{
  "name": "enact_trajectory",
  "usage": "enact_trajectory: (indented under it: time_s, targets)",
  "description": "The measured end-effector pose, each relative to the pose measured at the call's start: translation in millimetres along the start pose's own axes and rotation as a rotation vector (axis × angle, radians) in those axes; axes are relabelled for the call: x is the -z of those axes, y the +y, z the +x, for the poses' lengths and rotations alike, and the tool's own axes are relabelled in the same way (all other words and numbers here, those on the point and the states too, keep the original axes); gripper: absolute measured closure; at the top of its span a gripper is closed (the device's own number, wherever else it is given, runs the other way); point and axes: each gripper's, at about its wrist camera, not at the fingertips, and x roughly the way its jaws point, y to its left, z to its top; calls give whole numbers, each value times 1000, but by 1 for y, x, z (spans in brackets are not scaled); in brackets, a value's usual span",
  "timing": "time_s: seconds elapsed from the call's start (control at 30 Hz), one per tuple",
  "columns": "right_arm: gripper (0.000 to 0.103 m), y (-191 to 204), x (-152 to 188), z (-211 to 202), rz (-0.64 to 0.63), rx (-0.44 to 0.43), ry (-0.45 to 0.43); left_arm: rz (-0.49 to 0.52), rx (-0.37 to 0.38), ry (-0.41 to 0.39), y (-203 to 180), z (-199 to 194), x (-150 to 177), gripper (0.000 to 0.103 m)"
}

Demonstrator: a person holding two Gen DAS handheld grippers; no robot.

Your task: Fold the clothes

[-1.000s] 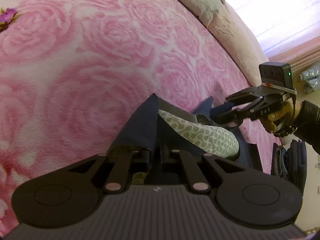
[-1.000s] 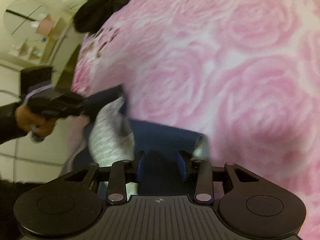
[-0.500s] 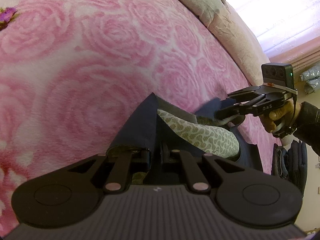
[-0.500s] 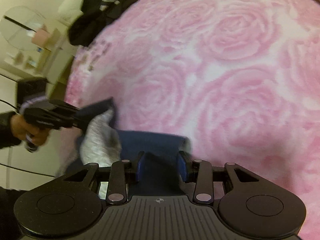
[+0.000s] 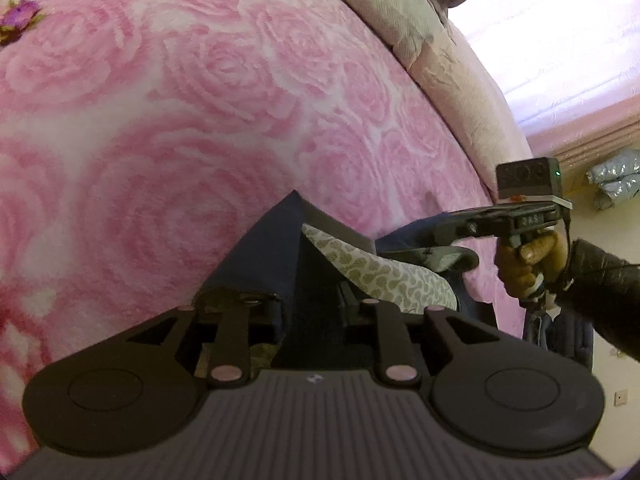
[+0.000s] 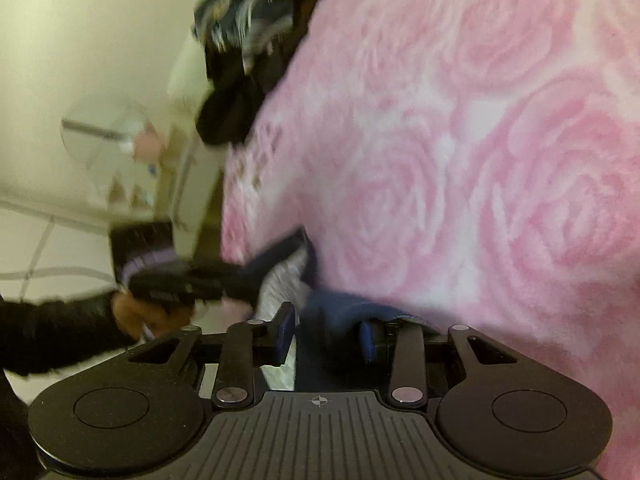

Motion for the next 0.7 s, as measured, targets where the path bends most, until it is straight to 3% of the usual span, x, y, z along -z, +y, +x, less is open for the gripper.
enact_trajectory:
  time_s: [0.03,0.17,0.2,0.23,0.37,0.7]
  targets:
    - [94,2,1,-5,5,-6,-30,-4,-1,-1,-1,0,0,83]
    - [94,17,6,-26,14,-5,-137,-52,-1,-28,0,0,0,86]
    - [94,21,7,-30,14,2,-152,-64,1,-47,0,-3,-1,90]
    - [94,25,9,-34,14,9,-167,-77,3,-66,-1,-7,-1,101]
    - [95,42,16,-50,31,22,-251,-80,28,-150,-13,-29,-5,103]
    - [100,154,60,-137,-3,-25,-636,283,234,-258,-127,-125,-49,103]
